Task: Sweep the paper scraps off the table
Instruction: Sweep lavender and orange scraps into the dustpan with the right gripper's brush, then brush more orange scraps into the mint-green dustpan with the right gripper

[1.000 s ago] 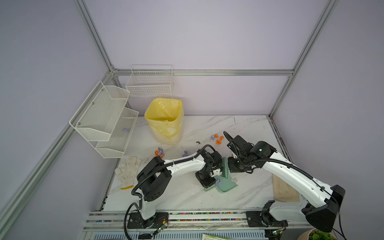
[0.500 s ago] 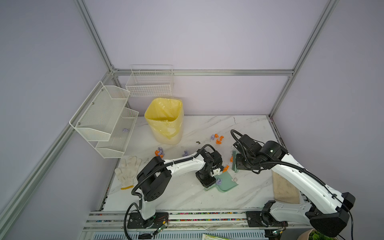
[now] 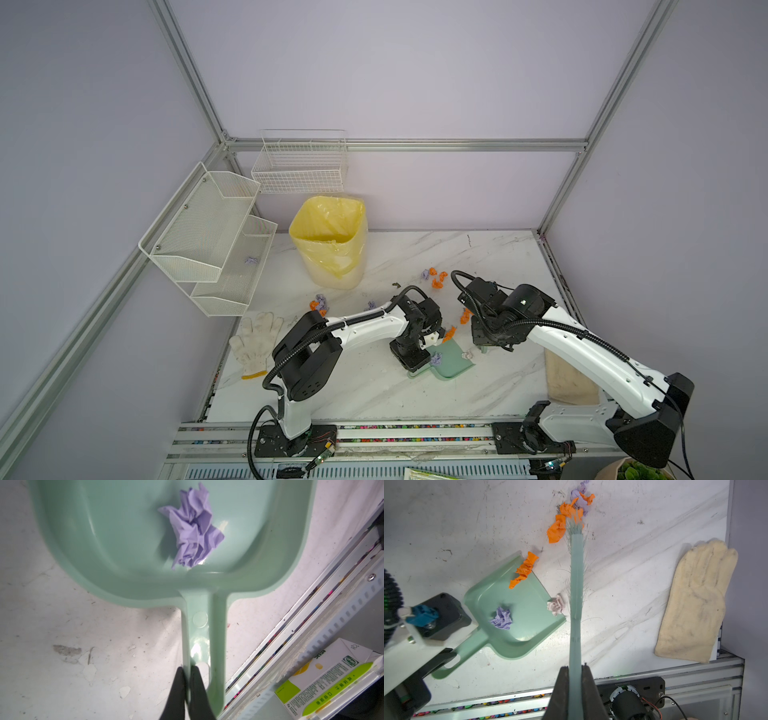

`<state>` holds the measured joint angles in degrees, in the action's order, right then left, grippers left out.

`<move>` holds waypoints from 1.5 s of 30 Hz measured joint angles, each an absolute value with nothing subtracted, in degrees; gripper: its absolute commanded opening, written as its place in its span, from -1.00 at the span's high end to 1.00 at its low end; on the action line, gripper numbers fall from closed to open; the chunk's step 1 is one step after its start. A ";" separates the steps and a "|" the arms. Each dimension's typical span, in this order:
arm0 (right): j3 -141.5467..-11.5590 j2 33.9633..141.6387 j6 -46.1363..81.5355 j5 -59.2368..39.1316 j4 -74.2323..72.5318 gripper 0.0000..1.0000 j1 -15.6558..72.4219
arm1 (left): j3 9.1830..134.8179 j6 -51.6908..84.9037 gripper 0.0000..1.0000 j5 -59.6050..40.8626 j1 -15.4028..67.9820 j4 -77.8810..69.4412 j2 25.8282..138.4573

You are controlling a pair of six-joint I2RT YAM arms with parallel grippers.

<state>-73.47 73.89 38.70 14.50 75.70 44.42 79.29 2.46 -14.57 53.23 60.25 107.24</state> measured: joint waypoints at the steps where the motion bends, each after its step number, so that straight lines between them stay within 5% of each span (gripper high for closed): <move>1: -73.45 74.30 38.48 14.24 75.66 1.00 44.42 | 79.29 2.44 1.00 -14.57 53.21 60.23 107.24; 18: -75.18 75.07 35.53 2.04 66.98 1.00 46.09 | 79.29 2.57 1.00 -14.59 52.51 59.96 107.24; 45: -85.21 88.86 27.97 20.60 63.35 1.00 46.09 | 79.29 3.88 1.00 -16.12 52.42 59.99 107.24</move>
<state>-85.21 88.86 27.97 20.60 63.35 46.09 79.29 3.88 -16.12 52.42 59.99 107.24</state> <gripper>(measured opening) 0.108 0.048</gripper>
